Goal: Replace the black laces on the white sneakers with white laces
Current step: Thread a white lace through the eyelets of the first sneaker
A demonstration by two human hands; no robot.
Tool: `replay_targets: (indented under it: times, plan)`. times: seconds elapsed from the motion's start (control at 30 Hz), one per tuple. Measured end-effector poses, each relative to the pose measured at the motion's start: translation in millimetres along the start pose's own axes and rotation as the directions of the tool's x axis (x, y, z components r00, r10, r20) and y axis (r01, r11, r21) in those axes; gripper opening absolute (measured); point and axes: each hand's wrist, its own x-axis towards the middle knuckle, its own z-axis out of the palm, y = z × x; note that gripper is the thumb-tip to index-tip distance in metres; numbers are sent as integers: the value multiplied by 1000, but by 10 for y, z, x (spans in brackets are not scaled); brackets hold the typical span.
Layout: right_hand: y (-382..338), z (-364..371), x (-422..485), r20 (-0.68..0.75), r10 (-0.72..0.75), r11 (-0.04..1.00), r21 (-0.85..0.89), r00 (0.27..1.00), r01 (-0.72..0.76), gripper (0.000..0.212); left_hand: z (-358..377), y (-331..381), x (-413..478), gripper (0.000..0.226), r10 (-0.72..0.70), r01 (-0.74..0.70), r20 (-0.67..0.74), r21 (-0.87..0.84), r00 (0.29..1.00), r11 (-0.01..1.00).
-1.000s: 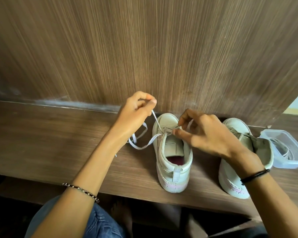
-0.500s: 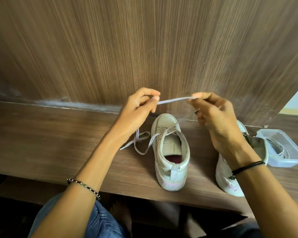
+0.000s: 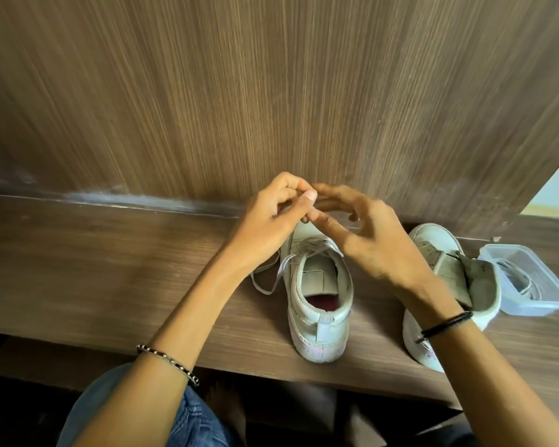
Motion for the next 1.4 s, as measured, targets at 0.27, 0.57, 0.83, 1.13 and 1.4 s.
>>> replay_targets:
  times: [0.27, 0.57, 0.83, 1.13, 1.4]
  plan:
    - [121, -34, 41, -201, 35, 981, -178, 979, -72, 17, -208, 40, -25, 20, -164, 173, 56, -339, 985, 925]
    - [197, 23, 34, -90, 107, 982, -144, 990, -119, 14, -128, 120, -55, 35, -20, 87, 207, -317, 978, 944]
    - [178, -77, -49, -187, 136, 963, -204, 973, -174, 16, 2, -71, 9, 15, -16, 12, -62, -67, 998, 998]
    - [114, -217, -288, 135, 310, 951, -44, 941, -307, 17, 56, -64, -127, 11, -106, 111, 122, -28, 987, 993]
    - [81, -280, -288, 179, 391, 870, 249, 903, -426, 6, 81, -14, -213, 11, -35, -35, 224, 301, 974, 953]
